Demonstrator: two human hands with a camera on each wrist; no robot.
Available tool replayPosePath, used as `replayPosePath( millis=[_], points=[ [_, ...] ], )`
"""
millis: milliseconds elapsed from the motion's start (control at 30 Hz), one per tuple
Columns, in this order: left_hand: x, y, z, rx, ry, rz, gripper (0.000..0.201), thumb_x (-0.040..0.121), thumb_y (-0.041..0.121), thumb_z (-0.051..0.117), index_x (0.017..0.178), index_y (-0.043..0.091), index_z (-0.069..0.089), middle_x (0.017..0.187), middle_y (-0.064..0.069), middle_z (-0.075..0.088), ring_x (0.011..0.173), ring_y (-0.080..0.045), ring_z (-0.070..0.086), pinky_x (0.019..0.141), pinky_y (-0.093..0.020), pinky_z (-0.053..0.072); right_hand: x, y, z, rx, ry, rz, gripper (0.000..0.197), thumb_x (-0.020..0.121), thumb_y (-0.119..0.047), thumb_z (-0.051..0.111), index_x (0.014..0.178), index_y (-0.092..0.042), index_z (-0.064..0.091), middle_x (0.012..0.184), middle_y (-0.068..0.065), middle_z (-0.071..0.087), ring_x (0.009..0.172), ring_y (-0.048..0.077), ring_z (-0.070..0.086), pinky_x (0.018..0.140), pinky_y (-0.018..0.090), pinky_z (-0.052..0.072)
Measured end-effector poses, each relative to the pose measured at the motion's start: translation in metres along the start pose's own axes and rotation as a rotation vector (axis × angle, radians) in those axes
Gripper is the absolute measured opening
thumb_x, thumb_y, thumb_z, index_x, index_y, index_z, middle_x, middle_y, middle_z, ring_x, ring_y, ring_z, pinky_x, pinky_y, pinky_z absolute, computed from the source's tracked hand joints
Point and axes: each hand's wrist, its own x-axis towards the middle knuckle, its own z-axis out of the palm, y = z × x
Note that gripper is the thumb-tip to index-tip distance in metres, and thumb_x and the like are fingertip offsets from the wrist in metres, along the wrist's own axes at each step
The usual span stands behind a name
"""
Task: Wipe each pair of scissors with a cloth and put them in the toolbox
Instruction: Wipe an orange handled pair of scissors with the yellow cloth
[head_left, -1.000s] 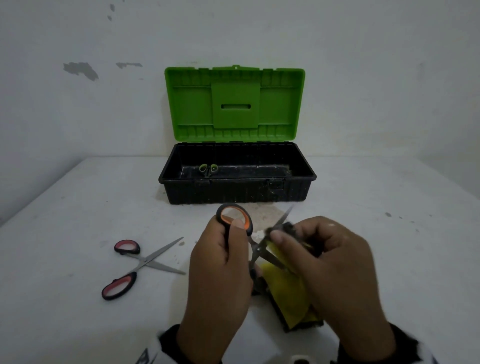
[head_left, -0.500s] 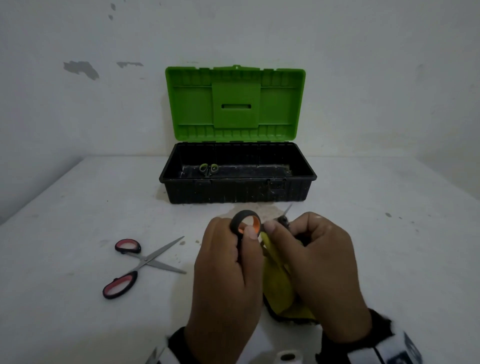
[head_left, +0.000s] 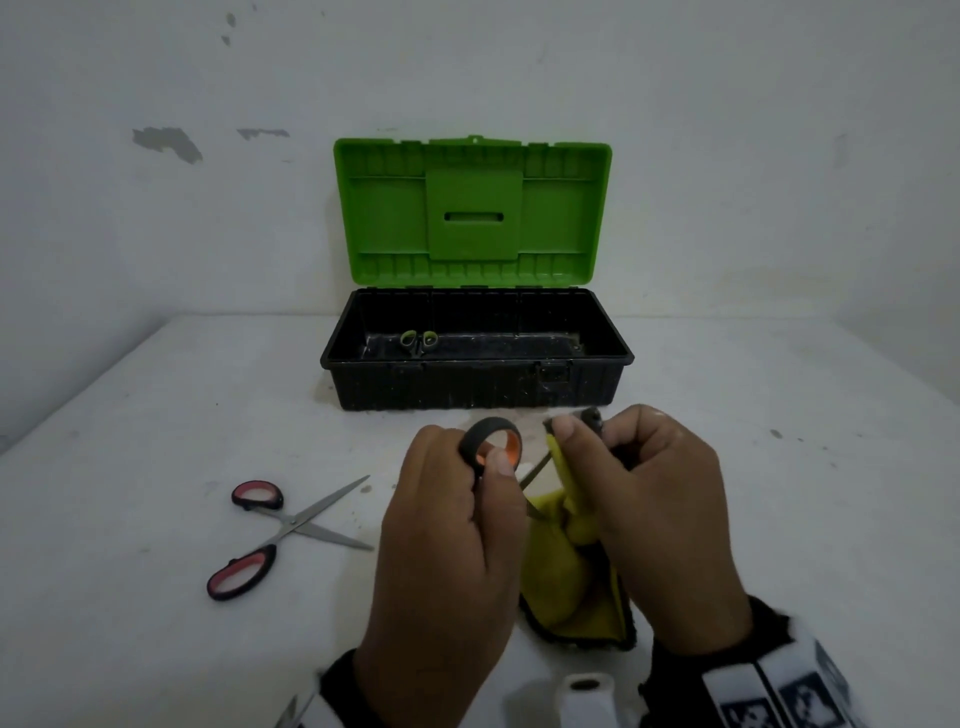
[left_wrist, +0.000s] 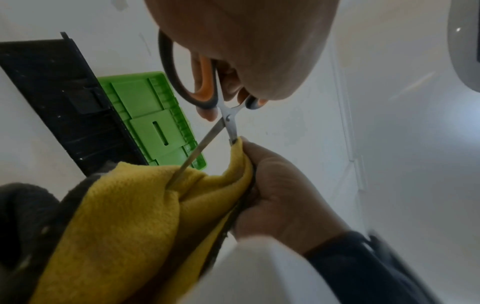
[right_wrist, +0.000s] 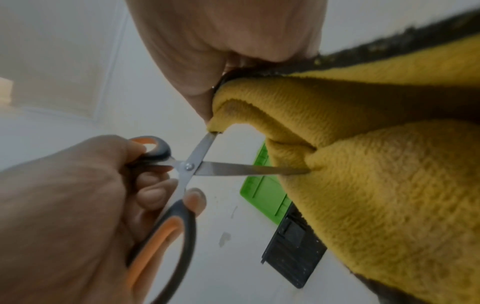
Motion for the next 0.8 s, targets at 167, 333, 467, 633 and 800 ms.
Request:
replayPosePath(
  millis=[167, 333, 467, 633, 800],
  points=[
    [0.003, 0.001, -0.005, -0.024, -0.042, 0.018, 0.034, 0.099, 0.033, 0.034, 0.075, 0.013, 0.050, 0.068, 0.005, 0.043, 0.064, -0.009, 0.046, 0.059, -0.006, 0.038, 0.001, -0.008, -0.004, 0.034, -0.051, 0.024, 0.035, 0.080, -0.038, 0.076, 0.066, -0.011, 0.058, 0.054, 0.011, 0.064, 0.046, 0.034, 0.063, 0.045, 0.046, 0.055],
    [0.007, -0.001, -0.007, -0.012, -0.037, 0.019, 0.029, 0.097, 0.026, 0.035, 0.079, 0.011, 0.052, 0.068, 0.003, 0.045, 0.062, -0.011, 0.046, 0.057, -0.010, 0.040, 0.002, -0.005, 0.001, 0.044, -0.002, 0.026, 0.037, 0.081, -0.038, 0.076, 0.066, -0.011, 0.056, 0.054, 0.012, 0.063, 0.044, 0.035, 0.061, 0.044, 0.044, 0.054],
    [0.008, -0.002, -0.013, -0.026, -0.060, 0.045, 0.032, 0.098, 0.026, 0.036, 0.078, 0.009, 0.054, 0.068, 0.002, 0.046, 0.061, -0.013, 0.047, 0.057, -0.016, 0.040, -0.003, -0.006, 0.003, 0.053, -0.060, 0.022, 0.034, 0.079, -0.039, 0.078, 0.066, -0.014, 0.059, 0.057, 0.010, 0.064, 0.051, 0.035, 0.062, 0.047, 0.046, 0.056],
    [0.009, -0.004, -0.012, -0.047, -0.054, -0.003, 0.030, 0.098, 0.030, 0.035, 0.082, 0.013, 0.054, 0.065, 0.001, 0.048, 0.057, -0.012, 0.050, 0.054, -0.021, 0.041, 0.026, 0.005, -0.005, 0.001, 0.096, -0.017, 0.039, 0.083, -0.035, 0.076, 0.061, -0.009, 0.057, 0.050, 0.003, 0.053, 0.042, 0.008, 0.045, 0.043, 0.018, 0.039],
    [0.026, -0.009, -0.016, -0.208, -0.143, -0.395, 0.037, 0.100, 0.038, 0.033, 0.079, 0.014, 0.052, 0.061, 0.001, 0.045, 0.048, -0.015, 0.056, 0.048, -0.031, 0.051, 0.025, 0.004, -0.015, 0.048, 0.120, -0.032, 0.039, 0.085, -0.038, 0.072, 0.066, -0.007, 0.058, 0.049, 0.009, 0.055, 0.041, 0.018, 0.050, 0.041, 0.019, 0.038]
  ],
)
